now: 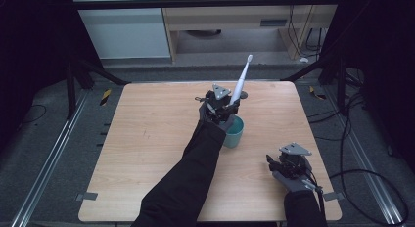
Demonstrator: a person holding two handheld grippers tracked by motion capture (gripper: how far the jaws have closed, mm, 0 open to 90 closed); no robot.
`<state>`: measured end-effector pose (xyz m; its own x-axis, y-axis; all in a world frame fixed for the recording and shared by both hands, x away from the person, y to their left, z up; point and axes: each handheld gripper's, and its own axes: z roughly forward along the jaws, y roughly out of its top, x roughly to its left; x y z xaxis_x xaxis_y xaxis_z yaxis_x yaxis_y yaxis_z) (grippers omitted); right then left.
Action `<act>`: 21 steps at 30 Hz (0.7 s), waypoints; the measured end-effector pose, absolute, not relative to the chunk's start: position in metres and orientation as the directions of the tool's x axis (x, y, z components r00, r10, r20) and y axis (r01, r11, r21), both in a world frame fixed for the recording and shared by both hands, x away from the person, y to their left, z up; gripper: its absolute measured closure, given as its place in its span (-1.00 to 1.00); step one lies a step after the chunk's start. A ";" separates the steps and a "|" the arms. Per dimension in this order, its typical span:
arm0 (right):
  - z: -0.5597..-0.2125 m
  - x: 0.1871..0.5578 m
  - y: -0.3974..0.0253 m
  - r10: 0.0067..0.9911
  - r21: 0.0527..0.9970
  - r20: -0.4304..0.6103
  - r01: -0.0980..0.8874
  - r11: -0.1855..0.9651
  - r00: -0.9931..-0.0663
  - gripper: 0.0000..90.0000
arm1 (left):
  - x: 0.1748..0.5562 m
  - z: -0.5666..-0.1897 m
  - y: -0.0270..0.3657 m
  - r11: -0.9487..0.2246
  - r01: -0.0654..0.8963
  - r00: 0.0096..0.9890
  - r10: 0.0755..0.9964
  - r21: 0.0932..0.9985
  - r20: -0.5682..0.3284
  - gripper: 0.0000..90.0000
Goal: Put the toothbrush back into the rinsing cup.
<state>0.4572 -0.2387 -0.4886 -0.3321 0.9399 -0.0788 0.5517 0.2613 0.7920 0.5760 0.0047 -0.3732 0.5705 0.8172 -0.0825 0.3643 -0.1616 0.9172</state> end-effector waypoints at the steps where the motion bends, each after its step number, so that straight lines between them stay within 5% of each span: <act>1: -0.489 0.457 -0.239 0.939 0.792 -0.081 0.551 0.264 -0.333 -0.18 | 0.576 -0.375 0.005 -0.162 0.365 0.570 0.818 0.917 -0.082 0.46; 21: -0.490 0.458 -0.236 0.933 0.787 -0.090 0.549 0.281 -0.348 -0.18 | 0.573 -0.406 0.009 -0.180 0.379 0.575 0.814 0.908 -0.078 0.46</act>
<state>0.4579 -0.2360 -0.4903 -0.3482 0.9331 -0.0900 0.5491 0.2808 0.7871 0.5730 0.0088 -0.4061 0.5751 0.8143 -0.0784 0.3788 -0.1801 0.9078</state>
